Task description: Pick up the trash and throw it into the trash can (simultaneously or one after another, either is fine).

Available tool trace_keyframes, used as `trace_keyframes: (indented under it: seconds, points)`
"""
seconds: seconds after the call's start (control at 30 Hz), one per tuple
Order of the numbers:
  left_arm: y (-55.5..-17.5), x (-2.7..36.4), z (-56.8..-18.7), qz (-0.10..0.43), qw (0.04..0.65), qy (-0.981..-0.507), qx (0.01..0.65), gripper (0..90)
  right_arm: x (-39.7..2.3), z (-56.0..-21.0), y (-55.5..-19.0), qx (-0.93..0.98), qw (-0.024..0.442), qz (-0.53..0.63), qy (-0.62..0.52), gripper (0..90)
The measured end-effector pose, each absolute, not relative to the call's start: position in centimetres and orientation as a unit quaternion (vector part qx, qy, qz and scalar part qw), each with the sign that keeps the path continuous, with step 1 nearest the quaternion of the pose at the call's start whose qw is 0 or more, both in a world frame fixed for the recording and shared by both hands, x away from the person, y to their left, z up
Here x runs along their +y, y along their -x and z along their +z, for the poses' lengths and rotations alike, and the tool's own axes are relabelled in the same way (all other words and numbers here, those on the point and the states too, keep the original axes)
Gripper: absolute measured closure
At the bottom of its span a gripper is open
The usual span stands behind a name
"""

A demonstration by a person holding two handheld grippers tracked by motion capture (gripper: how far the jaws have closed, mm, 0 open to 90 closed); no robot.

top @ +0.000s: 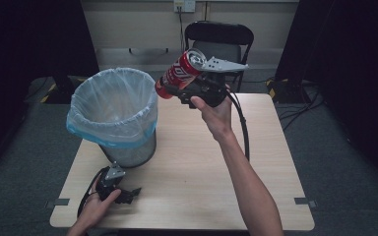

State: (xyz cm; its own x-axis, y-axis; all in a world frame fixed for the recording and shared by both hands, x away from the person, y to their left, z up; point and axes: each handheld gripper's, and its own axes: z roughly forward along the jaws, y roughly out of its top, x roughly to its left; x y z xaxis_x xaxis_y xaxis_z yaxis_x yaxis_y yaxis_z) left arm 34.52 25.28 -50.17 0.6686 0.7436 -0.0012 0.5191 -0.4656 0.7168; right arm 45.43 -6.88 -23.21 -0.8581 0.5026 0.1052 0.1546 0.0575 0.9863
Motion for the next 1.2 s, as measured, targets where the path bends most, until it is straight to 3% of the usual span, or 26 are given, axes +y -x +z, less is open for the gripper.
trace_keyframes:
  seconds: [0.47, 1.07, 1.2]
  points:
    - [-34.5, 25.3, -50.2, 0.160, 0.356, -0.840, 0.376, 1.8, -2.4, -22.7, -46.0, 0.720, 0.092, 0.659, -0.199, 35.6]
    - [-34.5, 25.3, -50.2, 0.158, 0.356, -0.841, 0.375, 1.9, 3.9, -25.2, -48.8, 0.770, 0.049, 0.605, -0.198, 34.0]
    - [-34.5, 25.2, -50.2, 0.160, 0.357, -0.840, 0.376, 1.9, 4.5, -25.5, -49.2, 0.771, 0.051, 0.602, -0.202, 28.7]
